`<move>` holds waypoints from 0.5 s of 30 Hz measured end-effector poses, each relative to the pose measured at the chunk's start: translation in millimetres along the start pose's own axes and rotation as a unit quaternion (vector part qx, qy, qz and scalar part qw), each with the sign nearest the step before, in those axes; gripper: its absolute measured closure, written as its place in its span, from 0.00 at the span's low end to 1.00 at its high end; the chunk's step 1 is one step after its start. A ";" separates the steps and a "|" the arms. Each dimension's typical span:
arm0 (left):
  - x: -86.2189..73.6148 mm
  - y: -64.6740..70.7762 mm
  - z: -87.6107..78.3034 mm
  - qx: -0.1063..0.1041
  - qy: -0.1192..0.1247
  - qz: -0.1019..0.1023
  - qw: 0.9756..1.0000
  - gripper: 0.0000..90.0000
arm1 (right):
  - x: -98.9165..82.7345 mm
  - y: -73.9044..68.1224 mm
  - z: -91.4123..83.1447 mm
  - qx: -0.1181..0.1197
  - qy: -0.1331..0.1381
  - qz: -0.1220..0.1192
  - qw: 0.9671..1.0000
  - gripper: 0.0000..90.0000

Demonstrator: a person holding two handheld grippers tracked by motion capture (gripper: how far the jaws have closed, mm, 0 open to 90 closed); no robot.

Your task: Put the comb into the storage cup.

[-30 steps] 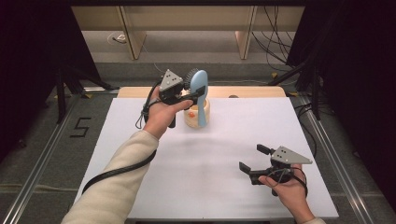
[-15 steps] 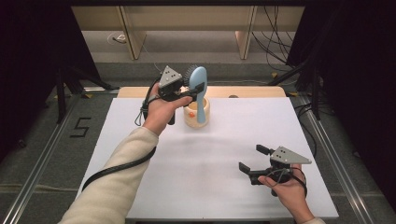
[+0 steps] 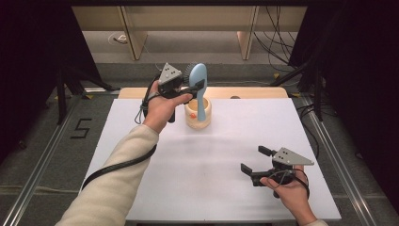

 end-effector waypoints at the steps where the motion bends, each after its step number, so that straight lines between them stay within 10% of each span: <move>1: 1.8 -0.4 0.9 0.000 0.001 0.005 1.000 0.56 | -0.5 -0.3 0.2 0.001 -0.001 0.001 1.000 0.05; 15: 7.2 -5.9 5.1 0.009 0.003 0.003 1.000 0.56 | -0.5 -0.2 0.2 0.000 -0.001 0.001 1.000 0.04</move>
Point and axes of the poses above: each handheld gripper's, and its own axes: z roughly forward along the jaws, x roughly out of its top, y roughly to its right, the point moved 10 cm from there along z, roughly forward along the jaws
